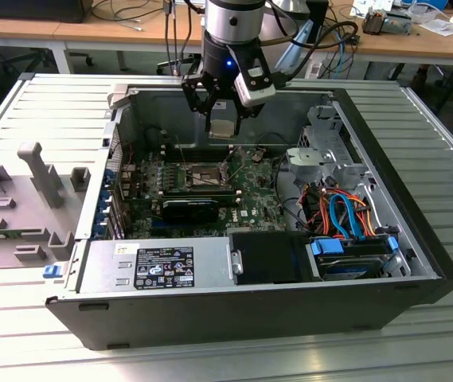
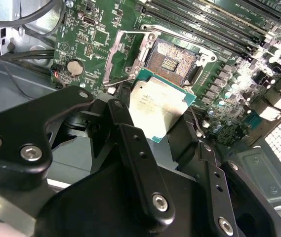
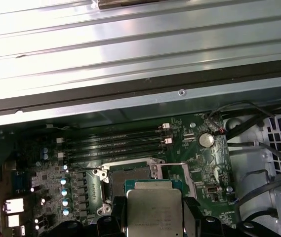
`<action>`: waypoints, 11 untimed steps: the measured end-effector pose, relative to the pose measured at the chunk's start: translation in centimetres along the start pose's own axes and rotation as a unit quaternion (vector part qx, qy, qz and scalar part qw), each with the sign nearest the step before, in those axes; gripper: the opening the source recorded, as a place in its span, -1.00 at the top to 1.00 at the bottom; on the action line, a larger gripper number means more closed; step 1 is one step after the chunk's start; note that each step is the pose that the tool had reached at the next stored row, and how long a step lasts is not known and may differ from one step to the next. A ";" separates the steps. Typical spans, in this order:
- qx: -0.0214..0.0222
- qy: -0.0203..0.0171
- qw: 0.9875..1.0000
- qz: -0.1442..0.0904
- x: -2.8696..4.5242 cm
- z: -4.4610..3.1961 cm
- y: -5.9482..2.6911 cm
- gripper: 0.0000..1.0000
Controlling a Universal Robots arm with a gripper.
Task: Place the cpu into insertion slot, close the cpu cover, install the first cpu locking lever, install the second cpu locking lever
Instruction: 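Place the cpu into insertion slot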
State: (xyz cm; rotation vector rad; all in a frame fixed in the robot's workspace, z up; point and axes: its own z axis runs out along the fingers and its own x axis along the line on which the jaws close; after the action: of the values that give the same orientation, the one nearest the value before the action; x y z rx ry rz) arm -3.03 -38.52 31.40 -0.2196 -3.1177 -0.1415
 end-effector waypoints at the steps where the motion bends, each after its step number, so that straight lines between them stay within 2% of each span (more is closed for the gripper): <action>1: 0.000 0.000 1.000 0.002 0.00 0.00 0.00 -0.09; 11: 0.000 -0.002 1.000 0.023 0.00 0.01 0.00 -0.09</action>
State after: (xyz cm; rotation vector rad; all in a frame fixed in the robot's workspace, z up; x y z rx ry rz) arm -3.03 -38.52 31.39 -0.2927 -3.1138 -0.1421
